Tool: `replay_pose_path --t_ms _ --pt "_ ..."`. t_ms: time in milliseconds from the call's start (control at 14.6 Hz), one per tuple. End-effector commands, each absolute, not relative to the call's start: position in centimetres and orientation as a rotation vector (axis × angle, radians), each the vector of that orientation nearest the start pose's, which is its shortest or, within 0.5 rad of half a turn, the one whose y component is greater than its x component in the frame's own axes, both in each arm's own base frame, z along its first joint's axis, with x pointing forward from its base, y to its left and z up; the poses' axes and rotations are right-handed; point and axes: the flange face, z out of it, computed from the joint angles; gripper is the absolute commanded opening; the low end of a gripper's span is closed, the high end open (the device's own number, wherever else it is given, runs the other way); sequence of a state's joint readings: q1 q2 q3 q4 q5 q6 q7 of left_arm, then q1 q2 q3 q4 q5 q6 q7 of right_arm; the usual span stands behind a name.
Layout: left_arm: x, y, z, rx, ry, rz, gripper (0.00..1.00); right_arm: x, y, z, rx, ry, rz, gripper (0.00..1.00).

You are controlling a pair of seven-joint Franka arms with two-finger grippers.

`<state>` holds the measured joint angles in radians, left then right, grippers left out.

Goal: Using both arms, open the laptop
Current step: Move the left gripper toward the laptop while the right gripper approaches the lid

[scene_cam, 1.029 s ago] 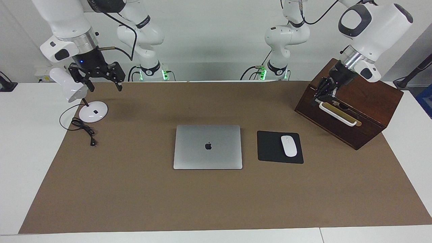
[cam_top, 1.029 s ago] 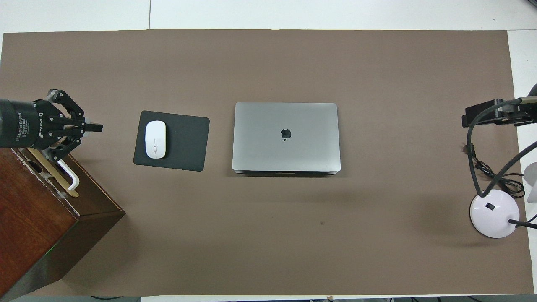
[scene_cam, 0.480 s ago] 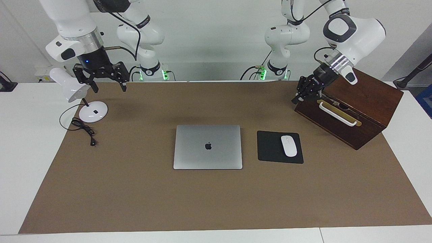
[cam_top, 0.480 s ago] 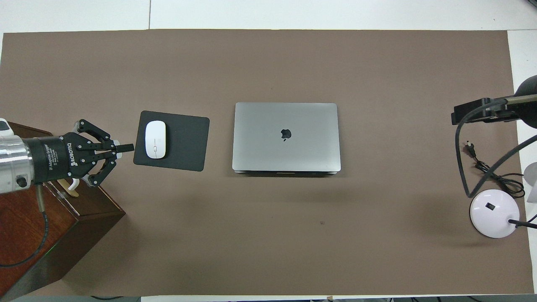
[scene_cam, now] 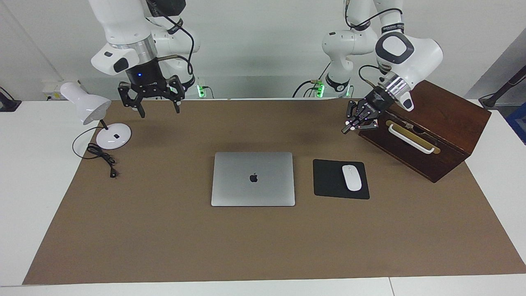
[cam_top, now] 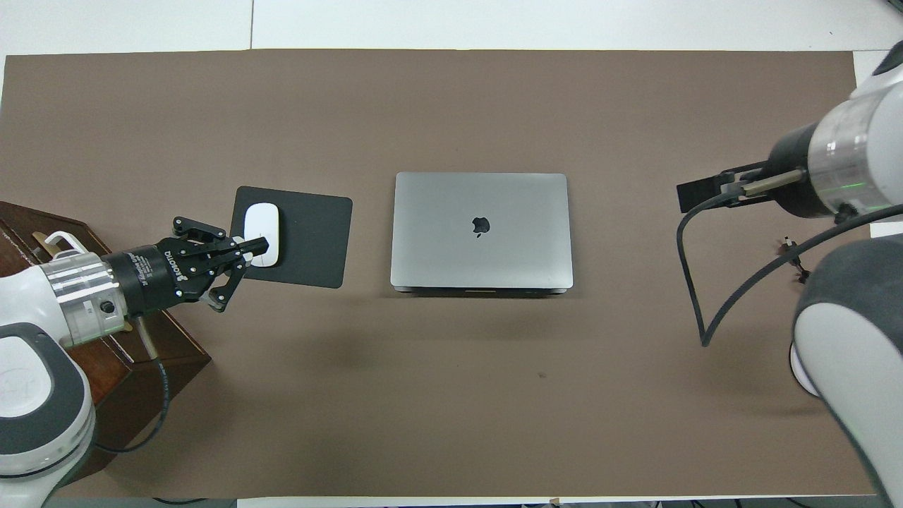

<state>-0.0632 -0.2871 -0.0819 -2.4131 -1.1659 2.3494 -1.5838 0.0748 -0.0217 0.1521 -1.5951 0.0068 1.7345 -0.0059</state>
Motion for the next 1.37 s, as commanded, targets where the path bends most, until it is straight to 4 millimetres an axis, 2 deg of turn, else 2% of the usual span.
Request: replay_pose_path --t_ms 0,275,412,686,892,1098,1304 --pt "44.1 -9.4 41.3 0.806 2.175 -0.721 0.0 54.1 15.4 62.8 -3.047 -0.566 -0.314 1.0" --pt "40.2 -14.9 38.5 0.656 2.231 -0.667 0.0 53.1 19.9 61.1 -3.015 -0.752 -0.346 1.0" --pt "38.9 -16.5 36.8 0.598 2.275 -0.652 0.0 53.1 21.4 60.3 -3.0 -0.875 -0.368 1.0" --pt "37.7 -16.5 34.8 0.702 2.232 -0.623 0.0 52.5 23.3 58.6 -2.985 -1.104 -0.407 1.0" --pt "36.0 -16.7 32.5 0.808 2.111 -0.613 0.0 52.1 24.3 58.5 -2.981 -1.213 -0.424 1.0" --pt "35.9 -17.2 31.3 0.898 2.061 -0.619 0.0 51.9 25.1 57.1 -2.951 -1.398 -0.454 1.0" --pt "36.0 -17.2 28.7 0.998 1.987 -0.646 0.0 51.0 26.8 55.6 -2.92 -1.584 -0.479 1.0"
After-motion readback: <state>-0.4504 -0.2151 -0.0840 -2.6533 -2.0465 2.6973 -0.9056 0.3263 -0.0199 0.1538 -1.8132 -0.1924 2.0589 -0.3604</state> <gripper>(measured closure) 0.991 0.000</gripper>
